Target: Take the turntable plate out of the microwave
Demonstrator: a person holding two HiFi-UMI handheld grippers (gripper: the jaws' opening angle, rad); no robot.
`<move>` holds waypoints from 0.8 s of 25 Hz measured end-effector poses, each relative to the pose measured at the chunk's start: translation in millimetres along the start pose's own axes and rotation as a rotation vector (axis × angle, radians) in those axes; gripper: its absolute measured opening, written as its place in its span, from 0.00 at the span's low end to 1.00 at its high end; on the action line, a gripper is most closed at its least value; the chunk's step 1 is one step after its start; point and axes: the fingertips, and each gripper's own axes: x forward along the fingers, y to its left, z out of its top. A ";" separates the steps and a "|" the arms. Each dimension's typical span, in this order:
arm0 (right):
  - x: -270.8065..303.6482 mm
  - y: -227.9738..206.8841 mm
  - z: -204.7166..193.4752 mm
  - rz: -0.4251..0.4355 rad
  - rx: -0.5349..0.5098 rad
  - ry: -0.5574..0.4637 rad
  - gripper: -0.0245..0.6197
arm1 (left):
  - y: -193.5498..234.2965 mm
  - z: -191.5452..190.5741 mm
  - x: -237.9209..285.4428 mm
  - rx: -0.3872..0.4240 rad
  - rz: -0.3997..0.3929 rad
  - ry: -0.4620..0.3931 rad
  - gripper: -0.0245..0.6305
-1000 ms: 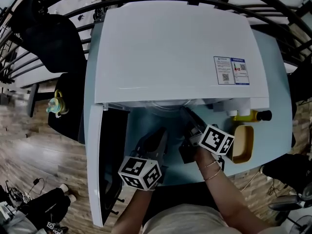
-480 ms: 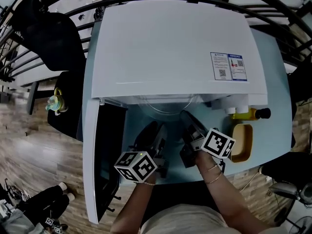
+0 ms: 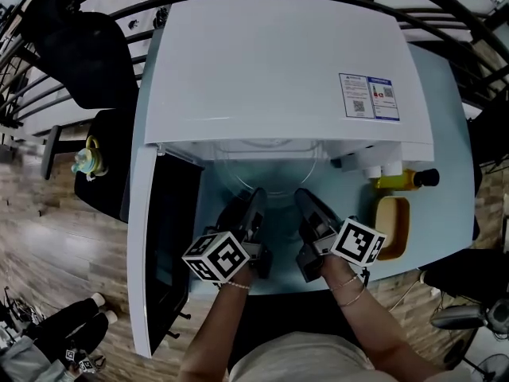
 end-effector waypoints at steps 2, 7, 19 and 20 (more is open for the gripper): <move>-5.2 -0.2 -4.1 0.007 0.008 0.007 0.18 | -2.6 -0.1 1.6 -0.029 -0.026 -0.012 0.29; -18.6 -4.1 -13.8 -0.014 0.051 0.017 0.18 | -6.1 0.8 4.3 -0.038 -0.047 -0.017 0.29; -41.2 -3.4 -33.5 0.018 0.017 0.085 0.18 | -2.0 -16.6 -3.6 -0.179 -0.046 0.023 0.25; -42.1 -4.4 -34.5 0.018 0.015 0.087 0.18 | -1.7 -18.2 -4.7 -0.192 -0.046 0.031 0.25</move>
